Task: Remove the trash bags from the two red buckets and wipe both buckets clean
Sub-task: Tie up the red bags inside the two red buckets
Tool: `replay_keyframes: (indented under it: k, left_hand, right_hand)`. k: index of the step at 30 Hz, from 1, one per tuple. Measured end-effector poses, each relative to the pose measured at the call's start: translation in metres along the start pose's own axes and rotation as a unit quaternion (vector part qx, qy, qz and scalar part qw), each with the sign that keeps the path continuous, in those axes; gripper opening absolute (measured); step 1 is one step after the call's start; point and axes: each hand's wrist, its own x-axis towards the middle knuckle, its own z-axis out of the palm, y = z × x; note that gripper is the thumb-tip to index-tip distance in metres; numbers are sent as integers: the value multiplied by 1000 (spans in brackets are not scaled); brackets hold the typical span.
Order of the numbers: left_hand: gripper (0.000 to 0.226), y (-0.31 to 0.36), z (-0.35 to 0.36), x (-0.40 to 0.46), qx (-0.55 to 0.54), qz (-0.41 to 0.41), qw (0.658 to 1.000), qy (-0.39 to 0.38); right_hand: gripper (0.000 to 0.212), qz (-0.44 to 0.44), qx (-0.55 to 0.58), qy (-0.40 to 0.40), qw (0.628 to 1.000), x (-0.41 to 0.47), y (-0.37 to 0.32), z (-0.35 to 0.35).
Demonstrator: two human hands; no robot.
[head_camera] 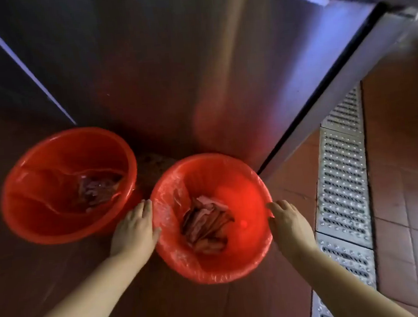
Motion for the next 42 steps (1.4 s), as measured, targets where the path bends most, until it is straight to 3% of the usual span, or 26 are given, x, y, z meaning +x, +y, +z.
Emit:
replay_keyframes:
  k: [3,6,12,14,19,22,25,28,32,34,36,39,42]
  left_hand:
    - [75,-6,19,19,-43,-24,998,46]
    - [66,-7,36,27,-62,-20,995,78]
    - [31,-5,48,32,-25,27,982,187]
    - [16,-2,45,32,0,28,977,212]
    - [22,11,40,23,131,65,975,167]
    - [14,21,33,19,129,150,957,214]
    - [29,37,26,15,132,212,920,302]
    - [12,56,31,9,142,258,901,319]
    - [14,60,43,7,139,309,872,352]
    - [17,49,40,9,113,277,879,370]
    - [49,37,34,15,106,198,896,384]
    - [76,26,30,22,87,73,929,352]
    - [75,24,33,32,66,3,953,296]
  right_hand:
    - [41,49,31,79,995,20,9,26]
    - [58,75,19,98,992,38,16,51]
    - [20,42,43,199,978,47,30,83]
    - [20,35,45,242,968,46,31,86]
    - [23,51,19,264,963,39,22,82]
    - [18,-23,0,271,962,29,7,78]
    - [23,-104,-41,269,957,20,-19,82]
    - [31,-159,-62,250,953,12,-42,90]
    - [27,-189,-68,253,946,3,-39,93]
    - [15,-174,-31,293,940,3,-22,88]
    - [15,-111,-5,332,937,5,-3,84]
    - [37,18,0,274,962,5,18,83]
    - [42,68,26,203,977,1,26,89]
